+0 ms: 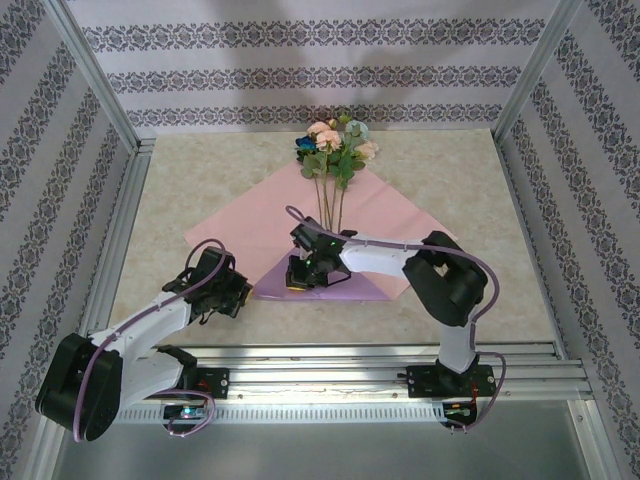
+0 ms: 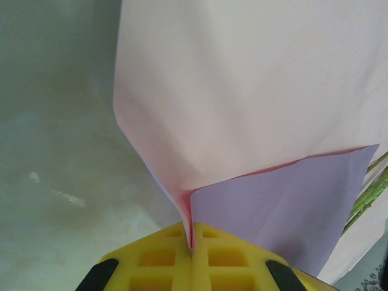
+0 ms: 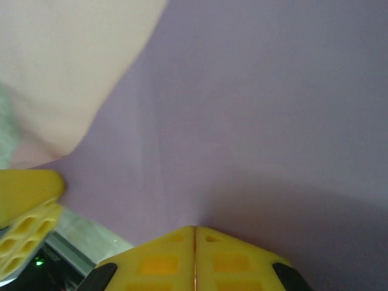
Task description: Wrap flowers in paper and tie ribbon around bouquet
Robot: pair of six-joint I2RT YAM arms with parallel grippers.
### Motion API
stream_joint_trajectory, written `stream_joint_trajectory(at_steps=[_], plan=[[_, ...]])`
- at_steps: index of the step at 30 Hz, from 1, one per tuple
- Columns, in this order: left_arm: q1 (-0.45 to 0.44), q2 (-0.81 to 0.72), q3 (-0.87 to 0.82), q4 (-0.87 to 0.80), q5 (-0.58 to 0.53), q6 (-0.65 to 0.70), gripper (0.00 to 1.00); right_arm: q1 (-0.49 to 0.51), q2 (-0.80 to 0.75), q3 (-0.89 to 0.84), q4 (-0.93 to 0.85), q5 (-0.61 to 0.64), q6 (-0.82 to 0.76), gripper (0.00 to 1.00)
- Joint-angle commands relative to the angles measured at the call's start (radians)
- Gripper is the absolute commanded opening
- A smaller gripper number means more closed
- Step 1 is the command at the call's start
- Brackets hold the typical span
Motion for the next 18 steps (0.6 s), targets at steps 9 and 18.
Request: stream_joint_trajectory(at_steps=[9, 18], plan=[[-0.071, -0.011, 0.192, -0.162, -0.004, 0.312, 0.0, 0.008, 0.087, -0.001, -0.012, -0.015, -0.023, 0.06], [-0.205, 0.053, 0.322, -0.205, -0.038, 0.61, 0.0, -0.001, 0.092, -0.028, 0.015, -0.038, -0.018, 0.07]])
